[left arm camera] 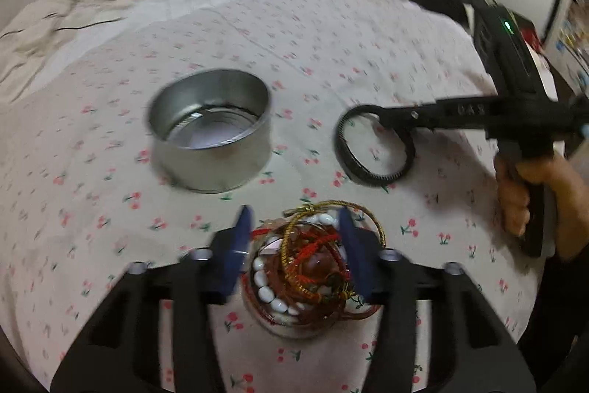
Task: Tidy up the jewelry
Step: 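Carry the black cuff to the silver tin with the right gripper while the left gripper grasps the gold bangle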
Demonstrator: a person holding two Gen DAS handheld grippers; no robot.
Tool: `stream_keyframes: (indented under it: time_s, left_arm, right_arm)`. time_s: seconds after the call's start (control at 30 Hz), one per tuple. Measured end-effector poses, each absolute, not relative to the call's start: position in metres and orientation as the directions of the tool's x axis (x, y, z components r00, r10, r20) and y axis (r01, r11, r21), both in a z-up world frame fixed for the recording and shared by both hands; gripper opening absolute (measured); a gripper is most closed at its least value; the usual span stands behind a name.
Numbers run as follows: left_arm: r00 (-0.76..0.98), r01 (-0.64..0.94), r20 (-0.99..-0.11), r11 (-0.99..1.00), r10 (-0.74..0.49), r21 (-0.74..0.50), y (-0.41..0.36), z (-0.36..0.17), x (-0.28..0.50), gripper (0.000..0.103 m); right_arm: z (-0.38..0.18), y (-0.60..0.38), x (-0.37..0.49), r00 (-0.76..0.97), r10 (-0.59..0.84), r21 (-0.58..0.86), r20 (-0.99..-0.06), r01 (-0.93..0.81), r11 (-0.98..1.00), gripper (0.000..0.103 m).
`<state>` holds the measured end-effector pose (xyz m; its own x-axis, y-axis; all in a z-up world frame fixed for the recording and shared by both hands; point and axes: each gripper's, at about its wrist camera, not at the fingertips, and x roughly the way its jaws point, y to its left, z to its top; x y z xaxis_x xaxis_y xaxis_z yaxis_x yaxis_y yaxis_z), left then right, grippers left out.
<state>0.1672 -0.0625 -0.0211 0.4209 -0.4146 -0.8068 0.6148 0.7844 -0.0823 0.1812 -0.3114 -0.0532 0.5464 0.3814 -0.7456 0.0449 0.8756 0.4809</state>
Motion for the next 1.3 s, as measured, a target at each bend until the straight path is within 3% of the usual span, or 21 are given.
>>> stream_keyframes:
  time_s: [0.13,0.3,0.37,0.53,0.67,0.7,0.73,0.97,1.3]
  left_arm:
    - [0.42,0.635,-0.808,0.77,-0.413,-0.063,-0.071,-0.025,0.166,0.04]
    - [0.42,0.613,-0.806,0.785,-0.417,-0.086,-0.065,-0.027,0.171,0.007]
    - [0.419,0.601,-0.805,0.793,-0.42,-0.101,-0.062,-0.026,0.174,0.004]
    - [0.429,0.574,-0.777,0.803,-0.461,-0.161,-0.048,-0.017,0.179,0.004]
    - [0.421,0.554,-0.76,0.804,-0.495,-0.217,-0.036,-0.012,0.183,0.003]
    - [0.418,0.551,-0.758,0.803,-0.502,-0.228,-0.035,-0.012,0.184,0.003]
    - [0.41,0.548,-0.754,0.8,-0.513,-0.246,-0.033,-0.011,0.185,0.003]
    - [0.405,0.535,-0.715,0.782,-0.569,-0.319,-0.022,0.002,0.188,0.003]
    - [0.442,0.547,-0.685,0.779,-0.579,-0.306,-0.019,0.022,0.185,0.003]
  right_arm:
    - [-0.056,-0.312,0.18,0.539,0.377,0.475,-0.753,0.049,0.878,0.014]
    - [-0.058,-0.311,0.181,0.531,0.374,0.47,-0.76,0.051,0.881,0.014]
    - [-0.059,-0.31,0.182,0.528,0.373,0.468,-0.763,0.052,0.882,0.014]
    - [-0.059,-0.303,0.183,0.512,0.378,0.452,-0.771,0.022,0.892,0.03]
    - [-0.057,-0.296,0.182,0.517,0.351,0.409,-0.781,-0.002,0.913,0.032]
    - [-0.056,-0.296,0.181,0.52,0.344,0.402,-0.782,-0.002,0.916,0.028]
    - [-0.056,-0.296,0.18,0.521,0.343,0.4,-0.782,-0.003,0.916,0.012]
    - [-0.045,-0.289,0.176,0.552,0.381,0.42,-0.741,-0.061,0.905,0.011]
    - [-0.032,-0.295,0.173,0.6,0.409,0.47,-0.687,-0.061,0.88,0.011]
